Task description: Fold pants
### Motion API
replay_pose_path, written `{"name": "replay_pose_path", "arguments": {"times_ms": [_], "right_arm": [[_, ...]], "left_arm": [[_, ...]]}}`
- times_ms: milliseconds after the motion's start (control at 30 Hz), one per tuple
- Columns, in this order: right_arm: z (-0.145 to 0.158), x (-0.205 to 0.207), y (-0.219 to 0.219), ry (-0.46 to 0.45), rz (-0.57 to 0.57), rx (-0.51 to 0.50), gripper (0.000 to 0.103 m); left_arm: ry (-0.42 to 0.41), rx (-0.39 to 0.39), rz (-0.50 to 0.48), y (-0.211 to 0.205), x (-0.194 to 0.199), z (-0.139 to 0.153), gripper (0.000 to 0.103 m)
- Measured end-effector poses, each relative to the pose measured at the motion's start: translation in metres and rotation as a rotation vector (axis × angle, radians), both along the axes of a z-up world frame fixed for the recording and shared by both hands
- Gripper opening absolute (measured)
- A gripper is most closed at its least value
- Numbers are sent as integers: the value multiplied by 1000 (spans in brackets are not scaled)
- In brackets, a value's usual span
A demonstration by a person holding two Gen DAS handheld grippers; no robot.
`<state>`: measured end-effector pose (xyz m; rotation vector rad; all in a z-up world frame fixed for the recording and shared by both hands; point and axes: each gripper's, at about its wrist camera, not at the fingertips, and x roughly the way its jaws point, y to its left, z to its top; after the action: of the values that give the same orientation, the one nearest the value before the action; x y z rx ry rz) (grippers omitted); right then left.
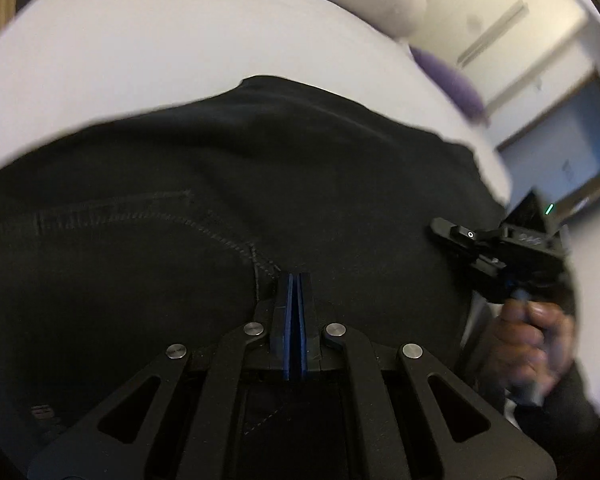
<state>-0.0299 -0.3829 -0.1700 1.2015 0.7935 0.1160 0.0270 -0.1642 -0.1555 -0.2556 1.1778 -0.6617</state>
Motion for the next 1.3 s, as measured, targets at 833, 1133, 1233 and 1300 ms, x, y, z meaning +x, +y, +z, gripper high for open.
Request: {"name": "replay_pose_path", "arguments": {"times_ms": [833, 1133, 1233, 1300], "right_arm": [[3, -127, -181, -2, -593, 15, 46], [-1, -98, -192, -77, -573, 118, 46], [-2, -94, -197, -90, -558, 142, 46], [-4, -95, -200, -104, -550, 155, 46]], "left_arm": [[-4, 20, 1, 16, -12, 0, 2], [-7, 36, 8, 12, -14, 1, 2], [-5, 39, 8, 11, -14, 2, 2], [-5, 43, 8, 10, -14, 2, 2]]}}
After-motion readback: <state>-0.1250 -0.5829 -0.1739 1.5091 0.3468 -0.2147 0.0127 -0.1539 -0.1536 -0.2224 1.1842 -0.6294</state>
